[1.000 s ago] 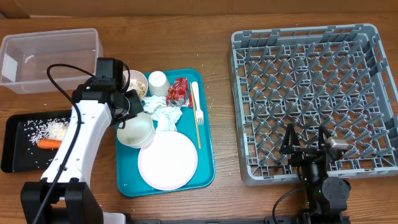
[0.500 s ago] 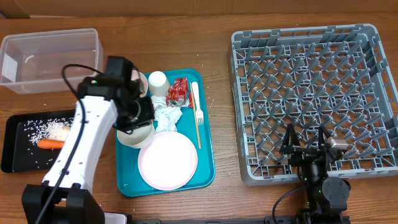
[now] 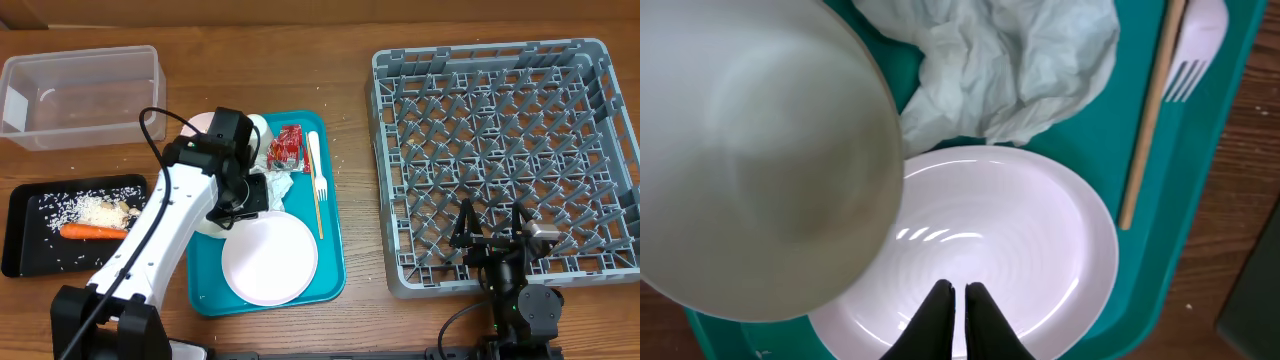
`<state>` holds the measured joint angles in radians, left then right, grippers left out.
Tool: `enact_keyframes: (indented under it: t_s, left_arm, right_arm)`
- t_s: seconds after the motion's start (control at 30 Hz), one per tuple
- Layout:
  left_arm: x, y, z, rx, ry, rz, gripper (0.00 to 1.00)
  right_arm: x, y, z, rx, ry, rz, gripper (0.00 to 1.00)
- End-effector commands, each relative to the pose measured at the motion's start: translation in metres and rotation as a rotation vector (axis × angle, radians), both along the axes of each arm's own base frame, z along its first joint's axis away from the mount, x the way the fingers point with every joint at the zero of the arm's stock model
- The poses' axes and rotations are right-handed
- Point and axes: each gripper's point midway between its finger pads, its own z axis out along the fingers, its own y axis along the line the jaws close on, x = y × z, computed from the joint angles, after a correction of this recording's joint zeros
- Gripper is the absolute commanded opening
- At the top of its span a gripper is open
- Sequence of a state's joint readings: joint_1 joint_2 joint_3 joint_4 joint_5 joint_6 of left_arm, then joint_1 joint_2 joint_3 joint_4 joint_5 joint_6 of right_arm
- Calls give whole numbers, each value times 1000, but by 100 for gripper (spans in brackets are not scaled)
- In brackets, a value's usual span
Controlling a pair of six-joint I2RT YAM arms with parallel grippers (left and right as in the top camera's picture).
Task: Sort waste into correct bins and load items into the dishwasher rack
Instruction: 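Carry the empty white bowl back and set it on the teal tray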
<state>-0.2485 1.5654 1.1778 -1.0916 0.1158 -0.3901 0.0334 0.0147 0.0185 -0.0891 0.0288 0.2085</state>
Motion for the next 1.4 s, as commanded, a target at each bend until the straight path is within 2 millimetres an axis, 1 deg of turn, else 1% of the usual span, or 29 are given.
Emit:
enact_keyframes:
  t_s: [0.0, 0.17, 0.3, 0.37, 0.43, 0.57, 0.67, 0.73, 0.8, 0.83, 0.87, 0.9, 1.0, 1.07, 1.13, 1.23, 1.3, 1.37]
  left_arm:
    - [5, 12, -8, 69, -13, 5, 9]
    - [12, 17, -23, 117, -2, -14, 8]
    - [21, 18, -42, 136, 14, -29, 4]
    - [25, 17, -46, 137, 8, -47, 4]
    - [30, 16, -46, 134, -9, -50, 4]
    - [42, 12, -33, 125, -49, -52, 4]
    - [52, 10, -20, 120, -76, -57, 4]
    - [60, 8, -7, 115, -102, -64, 4]
    - [71, 11, 11, 137, -139, -59, 5]
    - [77, 14, 19, 156, -160, -52, 8]
    - [83, 19, 29, 177, -183, -41, 13]
    - [91, 25, 40, 201, -213, -25, 22]
    - [111, 49, 63, 272, -292, 13, 38]
    - [121, 72, 69, 319, -328, 71, 46]
    - [127, 90, 68, 313, -335, 124, 52]
    - [130, 110, 58, 255, -306, 184, 51]
    - [129, 120, 44, 200, -262, 188, 42]
    - [127, 122, 34, 177, -226, 161, 33]
  right_arm:
    - [0, 2, -1, -7, -8, 10, 100]
    - [0, 2, -1, -7, -8, 10, 100]
    - [0, 2, -1, -7, -8, 10, 100]
    - [0, 2, -1, -7, -8, 10, 100]
    - [0, 2, -1, -7, -8, 10, 100]
    - [0, 2, -1, -7, -8, 10, 100]
    - [0, 2, -1, -7, -8, 10, 100]
    - [0, 2, -1, -7, -8, 10, 100]
    - [0, 2, -1, -7, -8, 10, 100]
    - [0, 2, -1, -7, -8, 10, 100]
    - [0, 2, -1, -7, -8, 10, 100]
    - [0, 2, -1, -7, -8, 10, 100]
    - [0, 2, -1, -7, -8, 10, 100]
    - [0, 2, -1, -7, -8, 10, 100]
    - [0, 2, -1, -7, -8, 10, 100]
    - [0, 2, -1, -7, -8, 10, 100]
    - [0, 2, -1, -7, -8, 10, 100]
    - [0, 2, -1, -7, -8, 10, 100]
